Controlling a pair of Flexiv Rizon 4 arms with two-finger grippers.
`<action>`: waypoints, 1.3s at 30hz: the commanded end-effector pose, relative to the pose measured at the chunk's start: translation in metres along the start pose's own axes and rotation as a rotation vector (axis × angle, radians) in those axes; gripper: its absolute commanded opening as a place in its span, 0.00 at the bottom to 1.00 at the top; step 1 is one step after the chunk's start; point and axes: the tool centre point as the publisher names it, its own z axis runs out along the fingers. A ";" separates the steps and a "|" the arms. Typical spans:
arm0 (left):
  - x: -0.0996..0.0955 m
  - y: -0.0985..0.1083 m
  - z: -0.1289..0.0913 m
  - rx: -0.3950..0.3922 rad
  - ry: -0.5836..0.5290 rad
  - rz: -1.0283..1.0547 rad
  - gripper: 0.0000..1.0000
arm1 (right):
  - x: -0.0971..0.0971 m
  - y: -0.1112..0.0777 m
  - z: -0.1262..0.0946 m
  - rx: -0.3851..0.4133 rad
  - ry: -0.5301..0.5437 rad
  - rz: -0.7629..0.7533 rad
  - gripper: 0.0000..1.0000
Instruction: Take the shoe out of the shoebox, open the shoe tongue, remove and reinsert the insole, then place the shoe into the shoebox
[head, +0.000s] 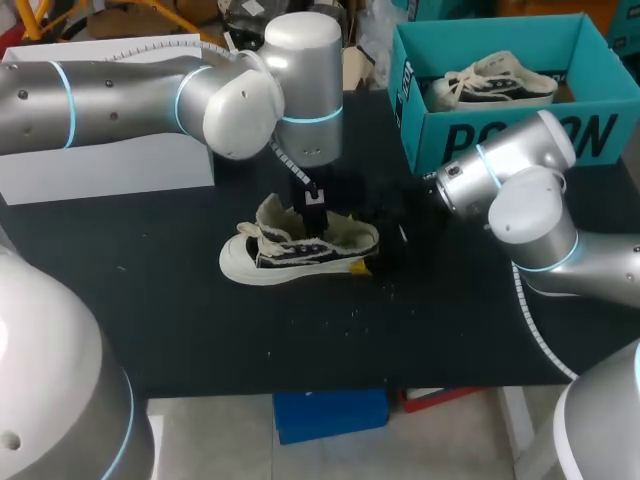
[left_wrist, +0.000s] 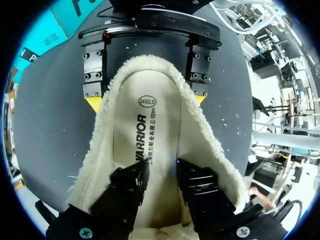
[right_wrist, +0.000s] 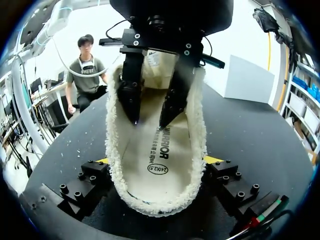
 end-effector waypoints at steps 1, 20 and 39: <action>0.007 -0.005 0.004 -0.021 -0.043 0.009 0.38 | 0.000 -0.004 0.004 0.001 0.001 0.001 0.00; -0.001 0.000 0.011 -0.193 -0.352 -0.060 0.42 | 0.000 -0.004 0.004 0.001 0.001 0.001 0.00; -0.030 0.004 0.006 -0.137 -0.591 0.001 0.45 | 0.000 -0.004 0.004 0.001 0.001 0.001 0.00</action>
